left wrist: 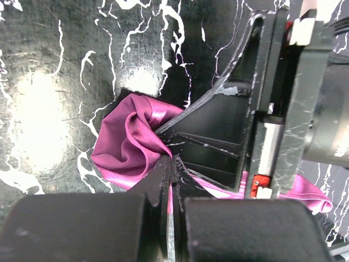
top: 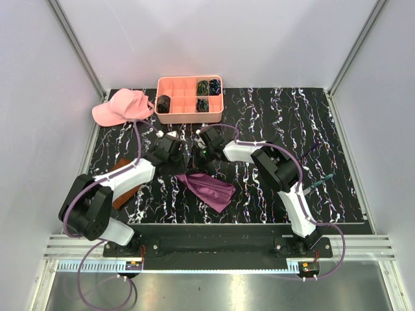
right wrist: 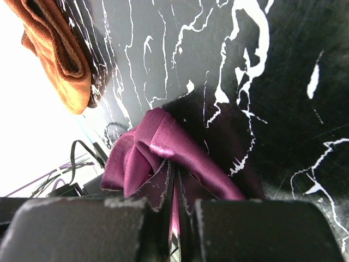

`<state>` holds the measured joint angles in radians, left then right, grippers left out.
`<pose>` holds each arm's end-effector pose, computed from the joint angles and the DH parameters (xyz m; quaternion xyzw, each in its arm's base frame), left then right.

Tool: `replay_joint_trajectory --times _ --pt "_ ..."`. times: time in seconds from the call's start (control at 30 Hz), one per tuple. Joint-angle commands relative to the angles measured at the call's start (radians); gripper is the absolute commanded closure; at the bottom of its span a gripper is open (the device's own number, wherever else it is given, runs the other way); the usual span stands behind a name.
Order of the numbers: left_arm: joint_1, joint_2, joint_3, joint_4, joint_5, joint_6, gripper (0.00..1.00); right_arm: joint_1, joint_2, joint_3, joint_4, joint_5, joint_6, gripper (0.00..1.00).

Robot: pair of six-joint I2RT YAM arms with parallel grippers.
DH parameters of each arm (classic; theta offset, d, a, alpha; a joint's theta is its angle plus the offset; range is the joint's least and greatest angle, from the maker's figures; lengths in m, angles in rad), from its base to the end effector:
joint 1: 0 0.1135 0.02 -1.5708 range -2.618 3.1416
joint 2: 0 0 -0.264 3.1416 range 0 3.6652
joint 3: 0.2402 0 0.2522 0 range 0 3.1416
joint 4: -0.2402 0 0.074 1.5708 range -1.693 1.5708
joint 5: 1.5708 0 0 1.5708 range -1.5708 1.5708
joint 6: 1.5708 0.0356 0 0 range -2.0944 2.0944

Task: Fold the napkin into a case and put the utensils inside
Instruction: Grasp the top corner of the smaller rectangle folded napkin at the center of the board.

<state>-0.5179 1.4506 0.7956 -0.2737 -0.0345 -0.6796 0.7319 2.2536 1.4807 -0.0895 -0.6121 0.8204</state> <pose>0.2480 -0.1399 0.1862 -0.0820 0.9452 -0.1643 0.2699 0.3367 0.3299 0.1119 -0.0648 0.8981 0.4333 0.0380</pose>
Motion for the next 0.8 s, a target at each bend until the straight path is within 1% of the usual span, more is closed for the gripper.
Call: replay_joint_trajectory --times 0.0,0.13,0.37,0.57,0.7,0.77 --pt "-0.008 -0.006 0.059 -0.034 -0.021 -0.024 1.00 0.011 -0.015 -0.008 0.050 -0.002 0.016 0.95" --pt "-0.008 -0.027 0.007 -0.058 -0.112 -0.057 1.00 0.011 -0.025 -0.008 0.036 0.018 0.003 0.95" --pt "-0.010 -0.022 0.039 -0.070 -0.166 -0.067 1.00 0.012 -0.017 -0.005 0.030 0.017 -0.001 0.95" --pt "-0.011 0.040 0.071 -0.019 -0.120 -0.061 1.00 0.018 0.000 0.007 0.046 -0.018 0.006 0.95" --pt "-0.011 0.149 0.094 -0.012 -0.125 -0.048 1.00 0.023 -0.008 -0.002 0.045 -0.003 0.014 0.95" --pt "-0.001 0.175 0.094 -0.013 -0.123 -0.041 1.00 0.017 -0.015 -0.016 0.046 -0.011 0.006 0.95"
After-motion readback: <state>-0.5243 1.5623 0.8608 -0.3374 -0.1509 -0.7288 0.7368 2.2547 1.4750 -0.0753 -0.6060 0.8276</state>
